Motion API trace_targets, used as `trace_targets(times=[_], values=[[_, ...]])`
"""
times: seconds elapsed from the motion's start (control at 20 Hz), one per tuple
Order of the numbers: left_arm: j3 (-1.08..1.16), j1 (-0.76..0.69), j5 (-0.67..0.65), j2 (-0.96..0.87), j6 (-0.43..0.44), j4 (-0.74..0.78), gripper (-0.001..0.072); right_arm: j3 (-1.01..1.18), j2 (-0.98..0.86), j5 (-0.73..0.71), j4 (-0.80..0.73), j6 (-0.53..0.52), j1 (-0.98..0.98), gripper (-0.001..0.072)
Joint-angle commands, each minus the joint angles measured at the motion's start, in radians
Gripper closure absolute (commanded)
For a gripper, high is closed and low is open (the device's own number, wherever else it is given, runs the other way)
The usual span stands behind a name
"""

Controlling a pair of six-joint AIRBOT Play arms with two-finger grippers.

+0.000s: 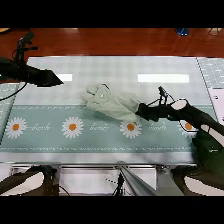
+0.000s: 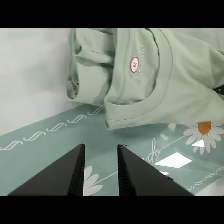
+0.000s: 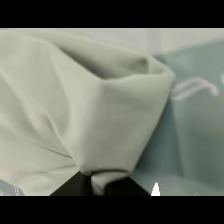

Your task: Fold the shirts.

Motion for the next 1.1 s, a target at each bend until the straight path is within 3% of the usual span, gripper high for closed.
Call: trace_targets(times=[0.0,0.4,0.65,0.8,1.05], values=[[0.0,-0.001,-0.01,0.0,-0.001,0.005,0.0433,0.056,0.071,0.043,0.043,-0.104,-0.009,0.0688],[0.0,0.002,0.014,-0.056,-0.001,0.005,0.0433,0.301,0.556,0.562,-0.294,0.14,-0.465,0.0688],[0.0,-0.002,0.014,-0.103,-0.002,-0.004,0.0433,0.451,0.716,0.883,-0.6,0.18,-0.8,0.0688],[0.0,-0.003,0.014,-0.122,-0.013,-0.003,0.0434,0.497,0.751,0.987,-0.826,0.181,-0.983,0.0689],[0.0,-0.003,0.026,-0.176,-0.012,-0.003,0.0434,0.502,0.747,1.08,-1.037,0.187,-1.12,0.0689]])
